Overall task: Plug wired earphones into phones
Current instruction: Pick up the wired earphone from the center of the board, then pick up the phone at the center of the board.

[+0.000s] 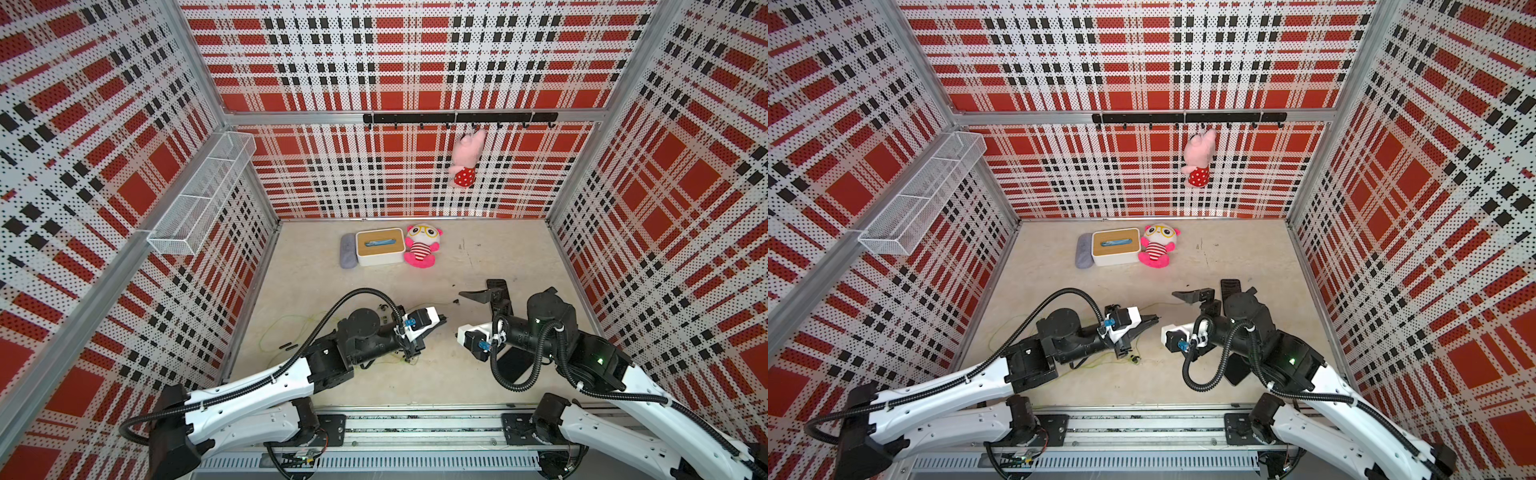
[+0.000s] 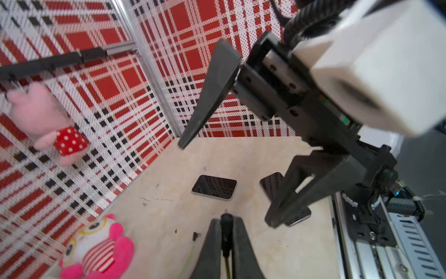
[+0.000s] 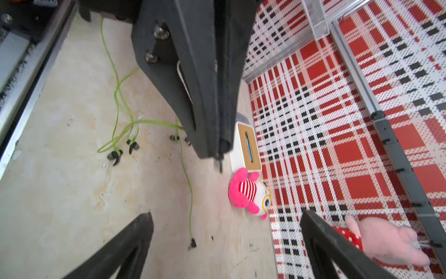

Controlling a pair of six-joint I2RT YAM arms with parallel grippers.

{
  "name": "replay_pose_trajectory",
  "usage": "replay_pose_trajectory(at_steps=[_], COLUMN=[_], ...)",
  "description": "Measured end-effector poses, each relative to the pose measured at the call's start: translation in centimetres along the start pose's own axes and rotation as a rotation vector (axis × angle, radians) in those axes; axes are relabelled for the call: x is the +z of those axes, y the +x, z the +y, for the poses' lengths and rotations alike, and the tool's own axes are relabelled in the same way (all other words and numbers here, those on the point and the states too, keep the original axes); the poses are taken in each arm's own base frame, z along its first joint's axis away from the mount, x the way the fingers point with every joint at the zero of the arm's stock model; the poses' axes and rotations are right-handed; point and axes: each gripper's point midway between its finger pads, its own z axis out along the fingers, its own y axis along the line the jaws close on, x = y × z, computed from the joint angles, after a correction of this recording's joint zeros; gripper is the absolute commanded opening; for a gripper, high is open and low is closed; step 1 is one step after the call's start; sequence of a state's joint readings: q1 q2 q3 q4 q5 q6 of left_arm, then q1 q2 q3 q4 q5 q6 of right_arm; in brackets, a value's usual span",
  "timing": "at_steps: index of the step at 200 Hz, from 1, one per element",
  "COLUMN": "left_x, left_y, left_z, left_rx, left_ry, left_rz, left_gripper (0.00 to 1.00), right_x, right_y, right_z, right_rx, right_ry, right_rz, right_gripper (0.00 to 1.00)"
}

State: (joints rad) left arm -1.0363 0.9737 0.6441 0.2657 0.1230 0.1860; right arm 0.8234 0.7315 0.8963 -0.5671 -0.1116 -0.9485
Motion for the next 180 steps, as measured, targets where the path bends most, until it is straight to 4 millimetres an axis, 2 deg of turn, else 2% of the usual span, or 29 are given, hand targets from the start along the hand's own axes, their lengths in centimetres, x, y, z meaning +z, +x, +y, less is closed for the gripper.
replay_pose_trajectory(at_steps=[25, 46, 99, 126, 155, 180], left_x=[-0.7, -0.8, 2.1, 2.7, 2.5, 2.3], left_y=[3.5, 5.5, 8.0, 9.0, 9.4, 9.1], left_z=[2.1, 3.4, 2.4, 2.2, 1.7, 1.6], left_rx=[-0.258, -0.445, -0.789, -0.913, -0.993, -1.012], left_ry=[-0.042, -0.062, 0.083, 0.146, 0.203, 0.221], left_rz=[-0.056, -0.102, -0.142, -0.166, -0.191, -0.205], left_gripper=[0.0, 0.0, 0.0, 0.0, 0.0, 0.0], right_x=[-0.5, -0.6, -0.2, -0.6, -1.1, -1.7], right_y=[3.1, 5.9, 13.7, 17.6, 20.0, 21.7], right_z=[1.8, 4.2, 12.5, 16.5, 18.2, 18.5], right_rx=[-0.005, -0.018, -0.094, -0.148, -0.202, -0.212], right_ry=[-0.055, -0.129, -0.419, -0.574, -0.645, -0.669], right_rz=[0.149, 0.271, 0.564, 0.683, 0.74, 0.774], right_gripper=[1.0, 1.0, 1.0, 1.0, 1.0, 1.0])
